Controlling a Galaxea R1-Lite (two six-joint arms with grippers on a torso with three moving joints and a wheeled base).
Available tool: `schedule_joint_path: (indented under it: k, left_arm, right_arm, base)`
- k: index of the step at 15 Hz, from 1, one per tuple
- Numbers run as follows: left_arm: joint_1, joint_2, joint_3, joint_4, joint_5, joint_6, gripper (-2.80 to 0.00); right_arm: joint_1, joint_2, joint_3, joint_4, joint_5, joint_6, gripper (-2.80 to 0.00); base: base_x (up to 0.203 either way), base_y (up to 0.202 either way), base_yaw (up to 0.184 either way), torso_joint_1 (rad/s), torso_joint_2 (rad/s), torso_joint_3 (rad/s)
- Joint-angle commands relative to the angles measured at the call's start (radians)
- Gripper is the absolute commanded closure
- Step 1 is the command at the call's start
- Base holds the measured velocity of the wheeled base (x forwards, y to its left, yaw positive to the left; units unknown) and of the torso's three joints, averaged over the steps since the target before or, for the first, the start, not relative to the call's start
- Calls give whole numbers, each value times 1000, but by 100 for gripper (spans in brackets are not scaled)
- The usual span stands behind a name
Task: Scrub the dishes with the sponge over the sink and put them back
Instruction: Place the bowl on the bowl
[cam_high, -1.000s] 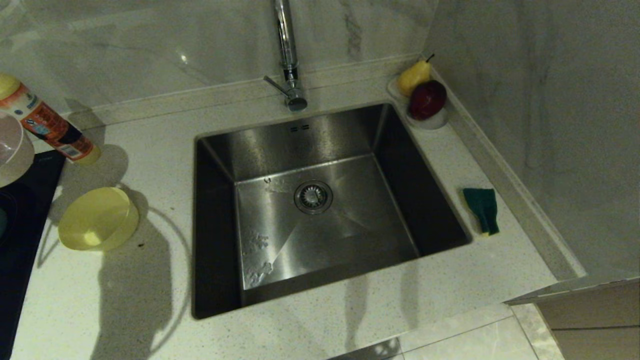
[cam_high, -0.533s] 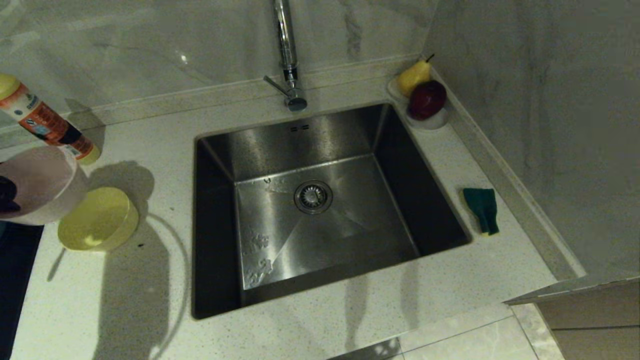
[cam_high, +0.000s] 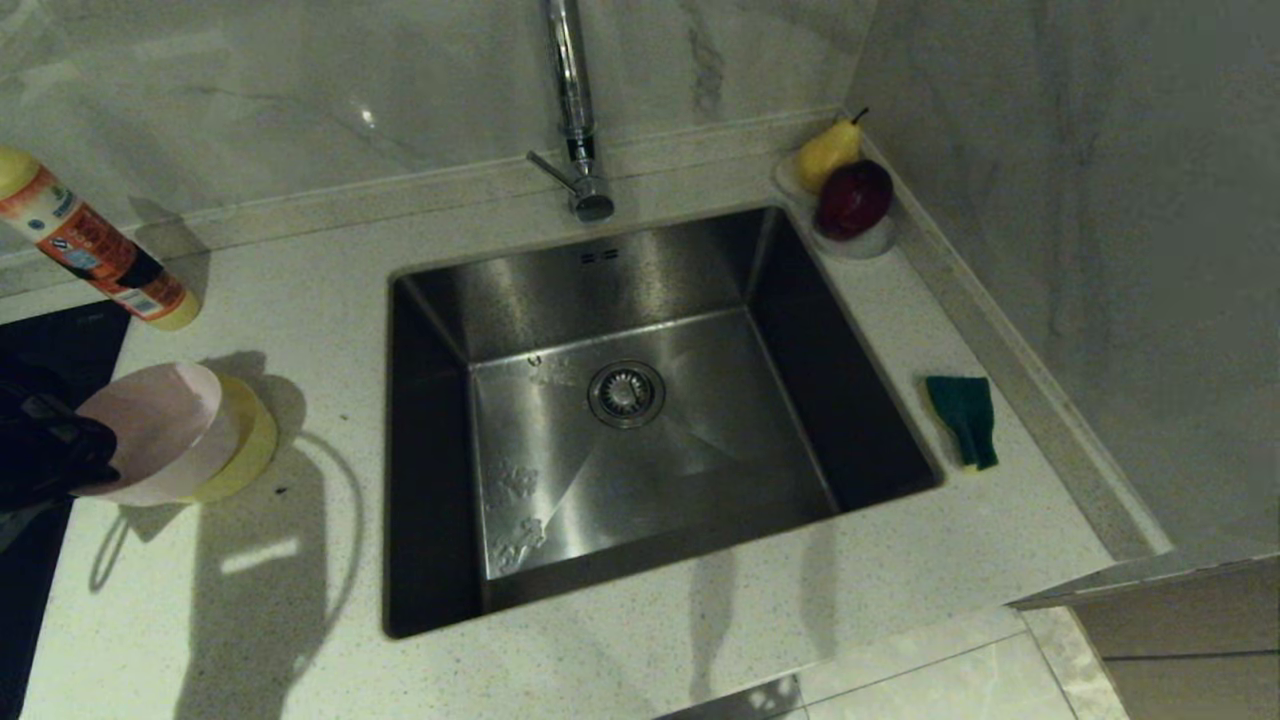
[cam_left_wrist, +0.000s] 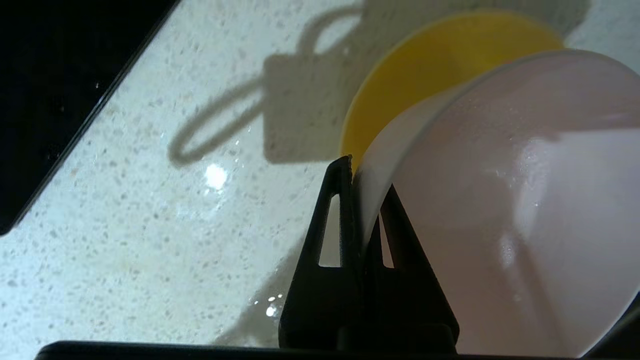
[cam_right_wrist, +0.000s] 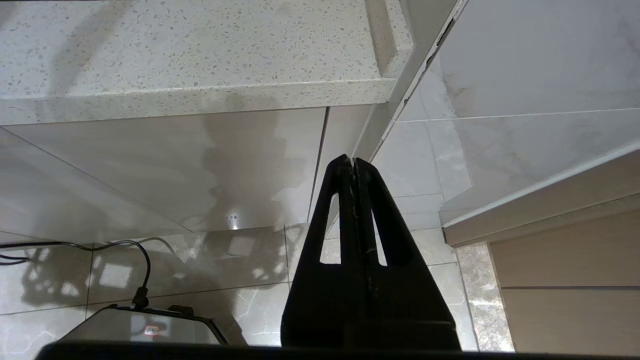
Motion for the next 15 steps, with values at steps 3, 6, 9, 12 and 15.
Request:
schedule_joint_path:
  k: [3,6,9,12,15]
  left_arm:
    - [0,11,-1,1,-1,-4,0]
    - [1,33,11,-1,1,-2,0]
    - [1,47,13,-22,3,-1,0]
    - [1,47,0,-24,5,0,0]
    - [3,39,-40,-24,3,-4,0]
  right_arm:
    - [0,0,0,0,1,-1,0]
    - [0,0,0,0,1,-1,0]
    - [0,0,0,0,1,-1,0]
    - [0,0,0,0,1,-1,0]
    - [0,0,0,0,1,-1,0]
  base:
    - [0,0,0,0,0,0]
    - [0,0,0,0,0,0]
    - [0,0,0,0,0,0]
    - [0,0,0,0,0,0]
    - [0,0,0,0,0,0]
